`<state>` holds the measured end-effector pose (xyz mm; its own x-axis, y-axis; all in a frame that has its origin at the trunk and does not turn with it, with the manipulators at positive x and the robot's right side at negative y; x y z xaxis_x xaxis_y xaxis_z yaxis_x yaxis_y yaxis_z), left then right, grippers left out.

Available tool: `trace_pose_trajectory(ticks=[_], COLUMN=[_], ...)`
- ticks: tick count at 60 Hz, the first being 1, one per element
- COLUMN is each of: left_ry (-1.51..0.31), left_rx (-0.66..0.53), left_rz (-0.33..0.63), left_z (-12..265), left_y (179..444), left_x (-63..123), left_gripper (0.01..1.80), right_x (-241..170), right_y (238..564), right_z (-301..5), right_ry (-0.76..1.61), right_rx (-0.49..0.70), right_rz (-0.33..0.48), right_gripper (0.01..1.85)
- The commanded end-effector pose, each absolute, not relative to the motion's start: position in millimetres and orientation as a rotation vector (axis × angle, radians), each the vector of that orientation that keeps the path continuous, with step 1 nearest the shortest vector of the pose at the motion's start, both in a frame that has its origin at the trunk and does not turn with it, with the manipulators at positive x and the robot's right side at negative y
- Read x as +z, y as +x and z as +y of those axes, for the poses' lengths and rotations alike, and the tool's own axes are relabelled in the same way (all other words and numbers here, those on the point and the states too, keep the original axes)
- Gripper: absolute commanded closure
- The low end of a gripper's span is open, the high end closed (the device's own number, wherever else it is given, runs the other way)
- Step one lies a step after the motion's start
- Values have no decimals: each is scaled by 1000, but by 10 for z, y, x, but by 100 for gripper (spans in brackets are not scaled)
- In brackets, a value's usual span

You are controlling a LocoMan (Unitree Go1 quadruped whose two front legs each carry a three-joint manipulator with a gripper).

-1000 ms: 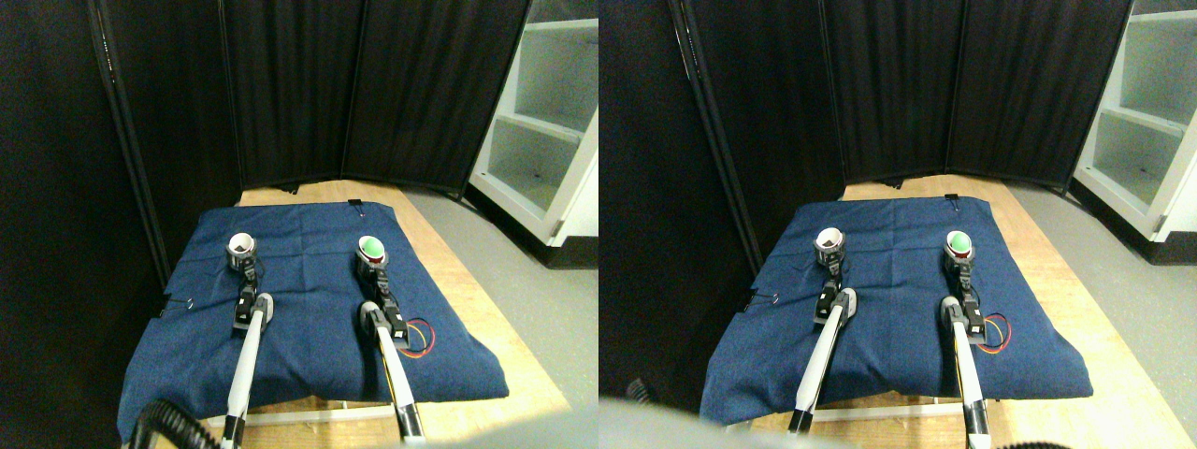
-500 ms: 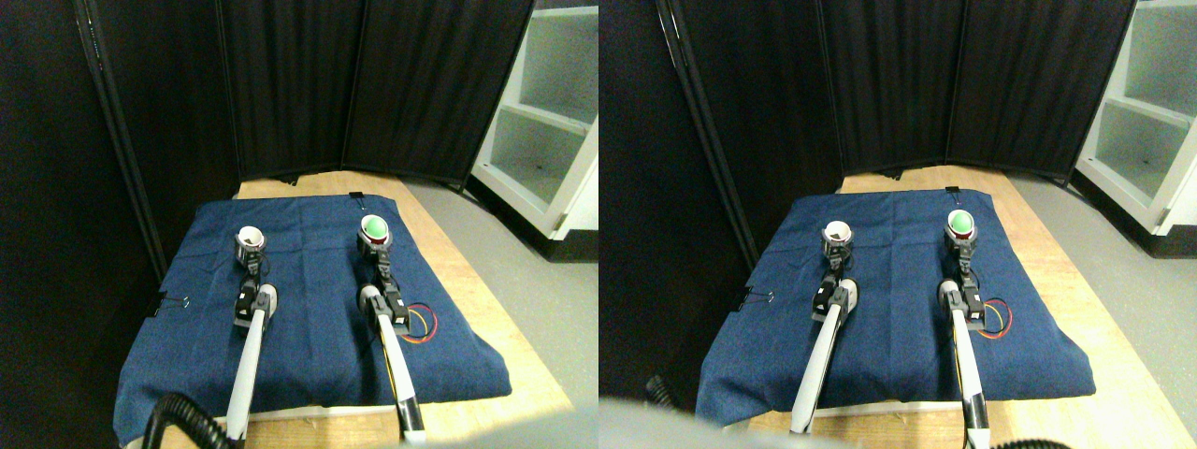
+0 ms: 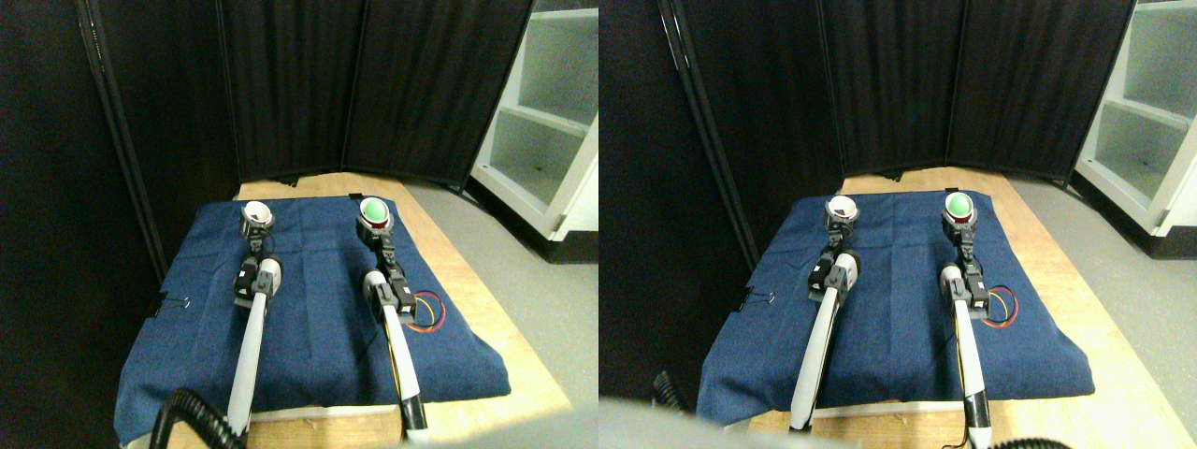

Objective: Pour (bimanual)

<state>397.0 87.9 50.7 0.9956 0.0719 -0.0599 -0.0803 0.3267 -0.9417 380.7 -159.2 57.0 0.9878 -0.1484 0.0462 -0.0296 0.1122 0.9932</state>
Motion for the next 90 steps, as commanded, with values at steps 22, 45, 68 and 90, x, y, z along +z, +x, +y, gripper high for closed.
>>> trace_pose_trajectory(ticks=[22, 45, 68, 90], left_ry=[-1212, -1198, -1176, -1144], left_rx=[-6, -3, 18, 0], left_rz=[12, 58, 122, 121], left_z=[763, 539, 359, 330], left_y=[3949, 3948, 4091, 4173], left_x=[908, 867, 731, 1020], left_gripper=[148, 148, 148, 148], right_x=[893, 1063, 1172, 1318], right_y=[3781, 3798, 3988, 4054], right_z=[-1470, -1370, -1178, -1090], right_ry=[1422, 1340, 1180, 1127], right_rx=[-45, -12, 35, 83], right_rz=[-225, -214, -156, -156], right_gripper=[153, 153, 153, 153])
